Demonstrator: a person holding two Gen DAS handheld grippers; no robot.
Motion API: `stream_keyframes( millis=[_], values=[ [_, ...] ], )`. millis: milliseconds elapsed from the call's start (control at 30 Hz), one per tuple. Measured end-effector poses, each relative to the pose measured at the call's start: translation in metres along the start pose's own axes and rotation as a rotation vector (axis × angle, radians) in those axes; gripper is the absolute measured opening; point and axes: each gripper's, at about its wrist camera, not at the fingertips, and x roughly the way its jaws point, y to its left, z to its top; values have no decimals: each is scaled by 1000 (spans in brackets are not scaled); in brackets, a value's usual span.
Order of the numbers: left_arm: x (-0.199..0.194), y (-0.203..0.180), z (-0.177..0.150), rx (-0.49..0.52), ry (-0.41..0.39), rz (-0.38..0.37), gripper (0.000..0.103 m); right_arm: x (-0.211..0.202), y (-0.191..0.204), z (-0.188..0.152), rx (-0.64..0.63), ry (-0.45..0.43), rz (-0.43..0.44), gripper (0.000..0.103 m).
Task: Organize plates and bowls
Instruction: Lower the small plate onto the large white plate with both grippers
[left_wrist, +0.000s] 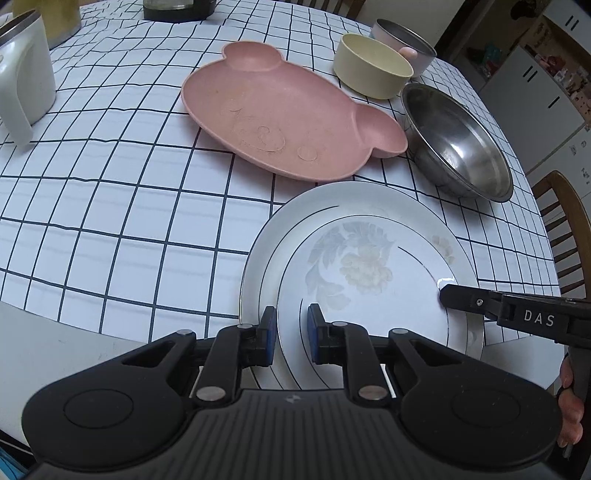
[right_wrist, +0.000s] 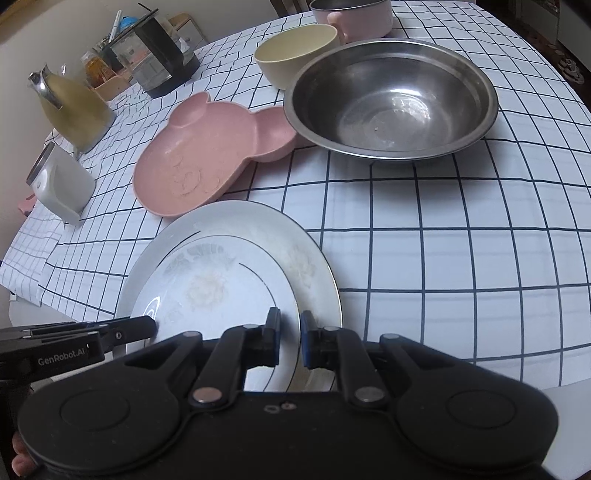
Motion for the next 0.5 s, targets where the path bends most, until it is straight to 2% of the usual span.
stream_keyframes(
  millis=[300, 500],
  values=[
    [1, 4, 3, -1, 30, -11, 16, 4, -3, 3, 8, 1, 7, 12],
    [-7, 8, 4, 1, 28, -15, 16, 6, 5, 3, -57, 1, -27, 8]
  ],
)
